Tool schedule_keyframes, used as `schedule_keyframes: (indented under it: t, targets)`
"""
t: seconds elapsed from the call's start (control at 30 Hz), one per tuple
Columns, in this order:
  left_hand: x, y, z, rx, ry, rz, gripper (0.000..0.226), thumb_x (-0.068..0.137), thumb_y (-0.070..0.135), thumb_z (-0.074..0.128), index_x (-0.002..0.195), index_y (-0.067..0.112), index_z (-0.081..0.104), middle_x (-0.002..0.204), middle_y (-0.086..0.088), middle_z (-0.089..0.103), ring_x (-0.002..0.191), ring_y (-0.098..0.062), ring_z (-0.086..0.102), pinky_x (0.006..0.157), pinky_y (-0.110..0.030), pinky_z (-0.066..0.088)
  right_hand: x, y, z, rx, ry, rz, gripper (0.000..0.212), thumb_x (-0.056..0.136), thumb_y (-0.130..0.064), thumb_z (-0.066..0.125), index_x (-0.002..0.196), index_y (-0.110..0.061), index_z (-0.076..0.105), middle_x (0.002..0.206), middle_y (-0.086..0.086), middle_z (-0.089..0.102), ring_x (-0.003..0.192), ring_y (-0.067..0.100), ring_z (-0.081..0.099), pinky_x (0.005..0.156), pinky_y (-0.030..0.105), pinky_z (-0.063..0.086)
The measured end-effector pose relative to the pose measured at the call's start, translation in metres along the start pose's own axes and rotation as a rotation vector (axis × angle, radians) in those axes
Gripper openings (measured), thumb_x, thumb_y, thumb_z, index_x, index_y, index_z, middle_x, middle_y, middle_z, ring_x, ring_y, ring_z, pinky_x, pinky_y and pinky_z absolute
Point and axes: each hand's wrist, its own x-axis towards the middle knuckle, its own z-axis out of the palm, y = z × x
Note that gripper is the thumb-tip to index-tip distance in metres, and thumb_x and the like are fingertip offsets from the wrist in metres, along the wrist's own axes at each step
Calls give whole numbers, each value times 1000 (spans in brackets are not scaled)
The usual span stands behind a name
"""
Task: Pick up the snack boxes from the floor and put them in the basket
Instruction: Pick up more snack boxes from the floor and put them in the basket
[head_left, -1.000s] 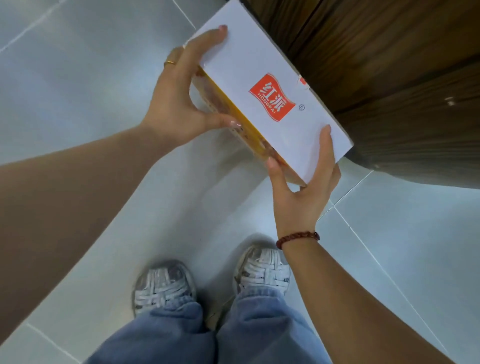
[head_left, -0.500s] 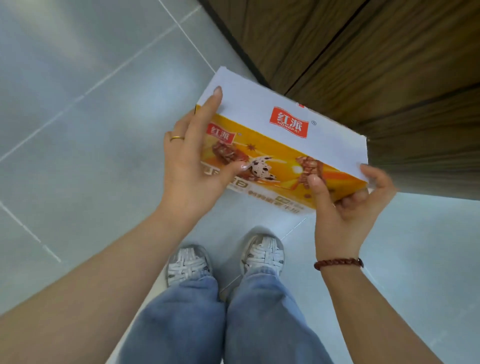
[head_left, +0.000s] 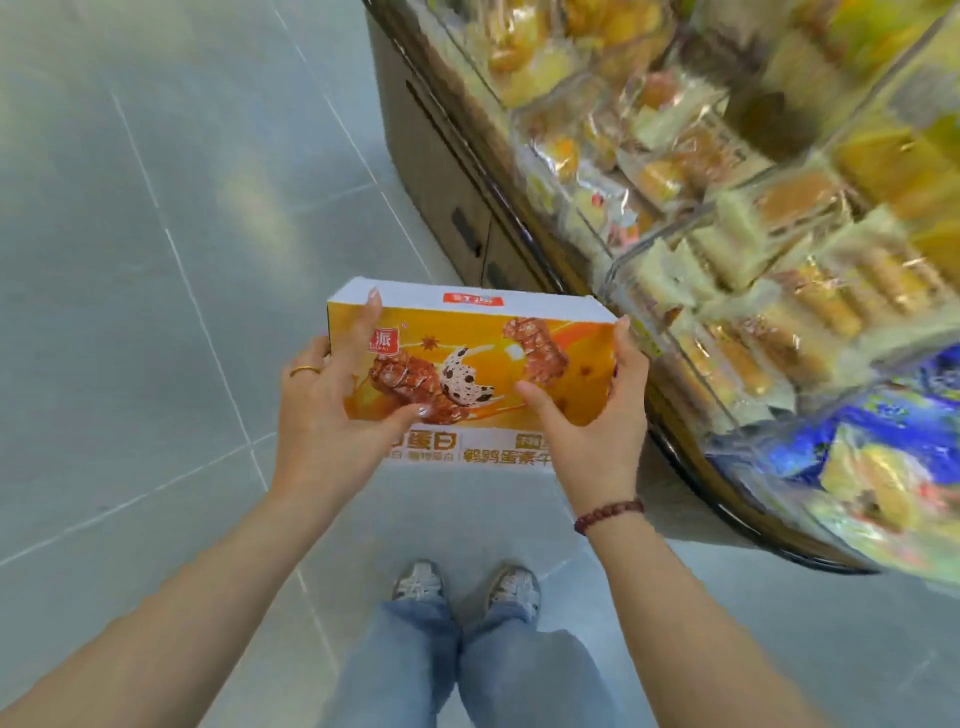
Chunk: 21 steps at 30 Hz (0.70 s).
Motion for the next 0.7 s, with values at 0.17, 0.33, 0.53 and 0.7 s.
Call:
schedule_keyframes:
  t: [0.17,0.33,0.53,0.7]
  targets:
    - [-14,51,-100,45,187,32,101,61,31,84,135,60,22,122,-3,52,115,-29,46,95,-46,45,-20,-101,-20,-121,-180,-237,105,67,-29,81,148,-20,15,143,-2,22,121,-12,18,89,-12,12]
    - [-51,93,-144,174,306,19,92,61,37,83,131,58,27,124,-2,50,114,-25,40,87,-32,40,-27,-159,-39,-163,-305,-411,98,67,-26,82,143,-30,20,152,1,10,133,1,6,84,-15,8]
    - [-102,131,-150,255,467,-169,88,62,42,81,132,59,29,124,4,47,122,-21,37,87,-33,40,-21,-183,-54,-137,-551,-539,101,66,-24,83,144,-32,19,154,3,8,142,12,9,100,-3,14]
    - [-164,157,-144,284,619,-335,90,64,46,78,131,62,20,123,3,48,114,-19,36,87,-35,39,-31,-191,-56,-118,-768,-665,104,66,-29,83,143,-40,14,152,0,10,142,16,15,115,37,27]
